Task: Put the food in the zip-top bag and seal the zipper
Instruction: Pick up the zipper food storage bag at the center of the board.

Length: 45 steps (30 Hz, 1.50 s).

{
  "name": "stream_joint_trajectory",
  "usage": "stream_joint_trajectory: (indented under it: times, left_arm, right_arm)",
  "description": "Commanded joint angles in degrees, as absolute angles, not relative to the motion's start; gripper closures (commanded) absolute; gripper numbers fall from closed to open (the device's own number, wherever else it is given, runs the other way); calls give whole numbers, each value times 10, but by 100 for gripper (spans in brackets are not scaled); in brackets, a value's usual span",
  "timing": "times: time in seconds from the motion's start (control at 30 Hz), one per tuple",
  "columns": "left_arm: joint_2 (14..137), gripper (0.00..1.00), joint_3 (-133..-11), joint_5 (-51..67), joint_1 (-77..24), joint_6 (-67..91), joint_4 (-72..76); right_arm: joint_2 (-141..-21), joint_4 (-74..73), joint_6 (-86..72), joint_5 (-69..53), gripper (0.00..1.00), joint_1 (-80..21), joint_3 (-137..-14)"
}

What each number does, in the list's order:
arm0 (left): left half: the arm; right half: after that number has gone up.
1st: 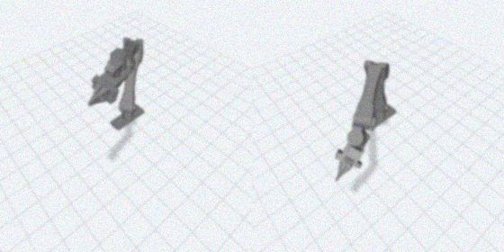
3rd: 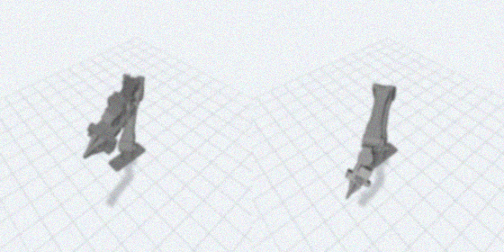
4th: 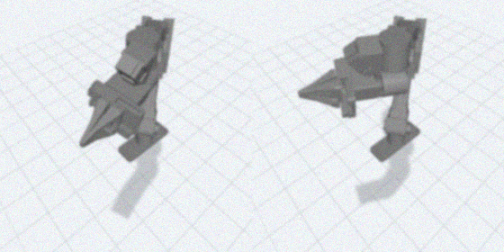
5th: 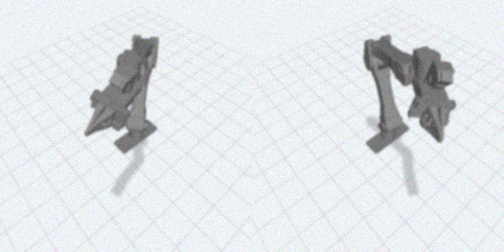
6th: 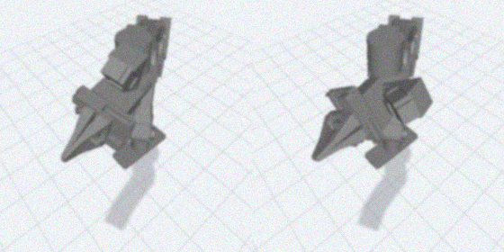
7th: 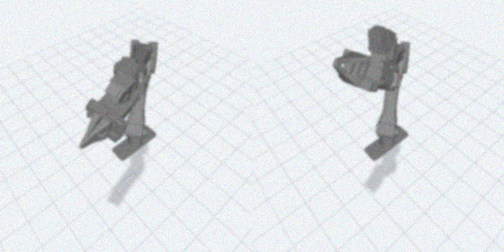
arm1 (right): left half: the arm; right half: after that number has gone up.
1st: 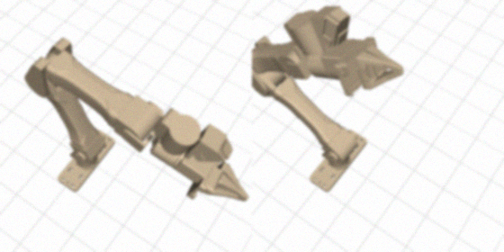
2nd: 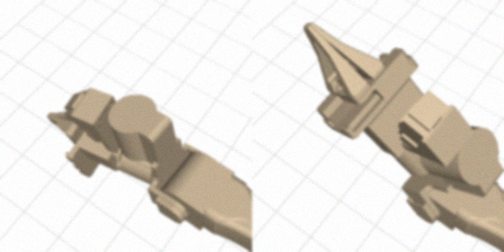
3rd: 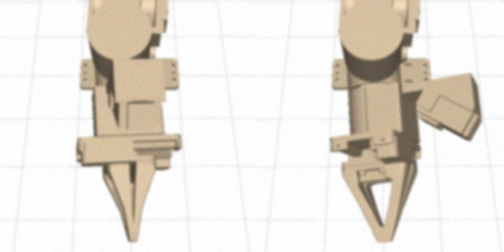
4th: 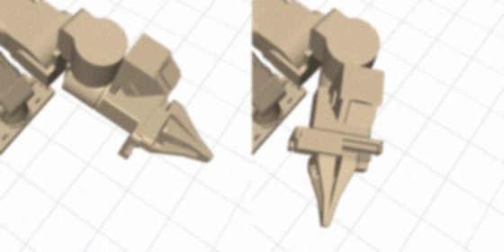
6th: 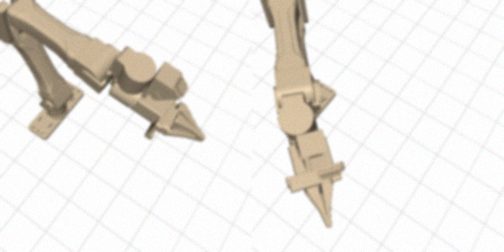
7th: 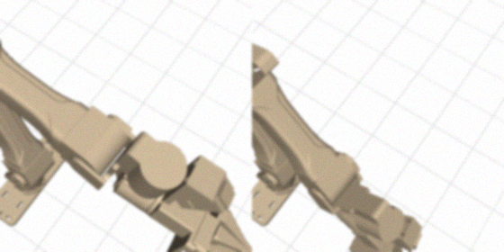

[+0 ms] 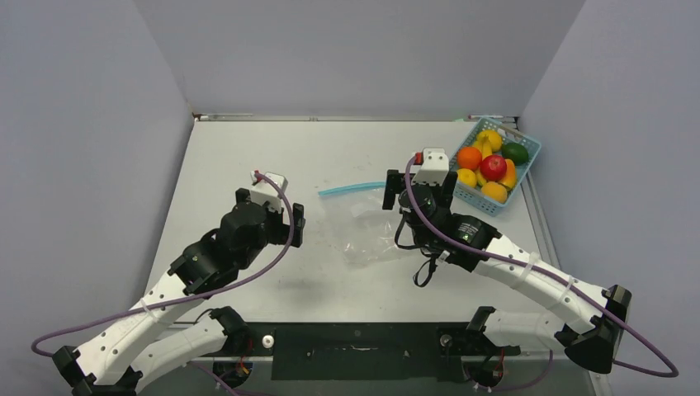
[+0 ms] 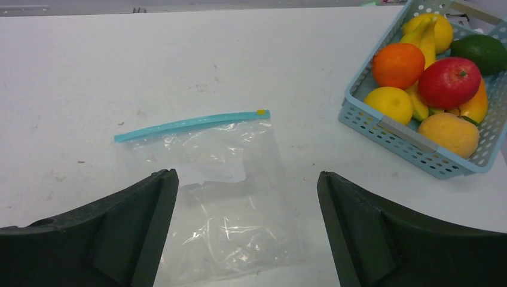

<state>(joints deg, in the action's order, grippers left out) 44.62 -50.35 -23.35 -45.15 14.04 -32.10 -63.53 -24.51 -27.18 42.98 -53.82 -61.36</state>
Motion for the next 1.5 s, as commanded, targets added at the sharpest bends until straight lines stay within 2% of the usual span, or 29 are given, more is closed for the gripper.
stream_joint_trajectory:
  times: [0.0,0.43,0.67,1.13,1.47]
  left_arm:
    - [434,4,-535,-239,-446,141,-327]
    - [424,4,-529,-242,-444,129,-334]
    - [418,4,-529,-240,-444,127,-334]
    - [405,4,-525,-238,-444,124,-333]
    - [399,4,-524,-236,-444,123,-332]
  right_arm:
    - [-627,-281,-267,483,10,-540,-621]
    - [-648,-306,-225,450,10,-526,-631]
    - [-704,-317,-196,292,10,-436,-647]
    - [-818,-295,-181,142,10,-429,-691]
    - [-887,-275,-179,97,10,-428,-721]
